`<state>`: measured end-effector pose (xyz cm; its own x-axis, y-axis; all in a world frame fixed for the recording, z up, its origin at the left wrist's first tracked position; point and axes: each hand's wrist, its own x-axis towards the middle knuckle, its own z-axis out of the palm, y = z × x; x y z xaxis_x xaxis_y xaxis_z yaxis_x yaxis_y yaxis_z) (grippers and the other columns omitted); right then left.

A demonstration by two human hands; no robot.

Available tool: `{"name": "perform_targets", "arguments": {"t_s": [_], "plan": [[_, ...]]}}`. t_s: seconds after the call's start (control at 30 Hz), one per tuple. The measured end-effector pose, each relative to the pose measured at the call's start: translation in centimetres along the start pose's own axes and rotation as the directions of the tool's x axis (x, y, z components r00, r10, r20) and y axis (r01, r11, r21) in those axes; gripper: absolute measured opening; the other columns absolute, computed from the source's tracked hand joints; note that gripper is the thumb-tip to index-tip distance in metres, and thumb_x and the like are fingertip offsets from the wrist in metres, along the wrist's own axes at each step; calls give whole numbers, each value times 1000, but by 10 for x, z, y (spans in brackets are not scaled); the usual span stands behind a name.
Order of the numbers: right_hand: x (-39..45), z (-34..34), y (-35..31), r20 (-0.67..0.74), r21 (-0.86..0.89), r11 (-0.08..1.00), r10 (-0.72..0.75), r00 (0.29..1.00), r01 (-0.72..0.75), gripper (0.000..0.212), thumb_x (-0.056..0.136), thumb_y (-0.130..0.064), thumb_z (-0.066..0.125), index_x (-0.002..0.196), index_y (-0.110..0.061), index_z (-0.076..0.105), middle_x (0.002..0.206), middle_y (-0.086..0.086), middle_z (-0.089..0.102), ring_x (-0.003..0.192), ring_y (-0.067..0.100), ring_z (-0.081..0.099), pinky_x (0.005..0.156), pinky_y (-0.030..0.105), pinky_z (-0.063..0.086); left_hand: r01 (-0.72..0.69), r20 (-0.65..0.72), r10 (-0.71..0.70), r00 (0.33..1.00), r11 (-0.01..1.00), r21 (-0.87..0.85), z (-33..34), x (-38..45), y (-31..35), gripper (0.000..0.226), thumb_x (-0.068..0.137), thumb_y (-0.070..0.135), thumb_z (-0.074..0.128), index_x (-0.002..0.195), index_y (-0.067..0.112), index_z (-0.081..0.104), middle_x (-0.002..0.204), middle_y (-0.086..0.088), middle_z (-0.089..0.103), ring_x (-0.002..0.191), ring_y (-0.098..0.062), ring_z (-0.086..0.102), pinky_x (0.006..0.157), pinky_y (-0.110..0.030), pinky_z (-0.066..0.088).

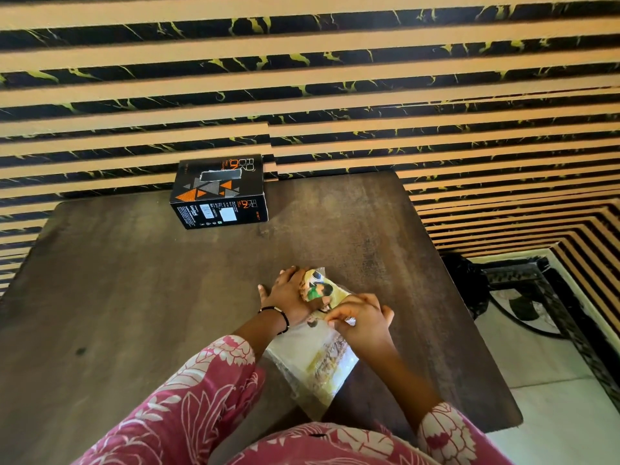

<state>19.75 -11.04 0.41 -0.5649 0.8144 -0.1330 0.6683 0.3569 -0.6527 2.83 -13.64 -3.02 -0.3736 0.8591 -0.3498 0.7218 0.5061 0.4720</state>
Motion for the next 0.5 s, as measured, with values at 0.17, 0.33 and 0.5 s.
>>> {"name": "perform_targets", "arguments": {"t_s": [0.17,0.33,0.5], "plan": [[-3,-7,15,25,184,983,-30,999,25,21,73,-38,69,59,-51,60,85,-26,61,111,8,41,96,35,18,-23,-62,26,998,999,39,6,-2,-6,86,73,72,49,143,30,21,155,4,19,143,-19,14,112,-63,-1],[-8,-33,26,19,457,876,-184,983,155,3,72,-17,74,75,-16,73,77,-6,67,81,2,61,78,11,45,-4,-172,16,985,998,66,6,-14,3,82,83,62,45,146,20,14,157,-3,12,144,-22,10,114,-58,-1],[-14,-38,35,56,583,810,-111,992,58,22,75,7,68,78,-15,71,74,-14,73,75,-1,64,74,11,48,-168,-150,195,969,970,175,26,-72,13,84,74,59,0,147,17,-3,158,0,-3,145,-18,-2,114,-51,-8]]}}
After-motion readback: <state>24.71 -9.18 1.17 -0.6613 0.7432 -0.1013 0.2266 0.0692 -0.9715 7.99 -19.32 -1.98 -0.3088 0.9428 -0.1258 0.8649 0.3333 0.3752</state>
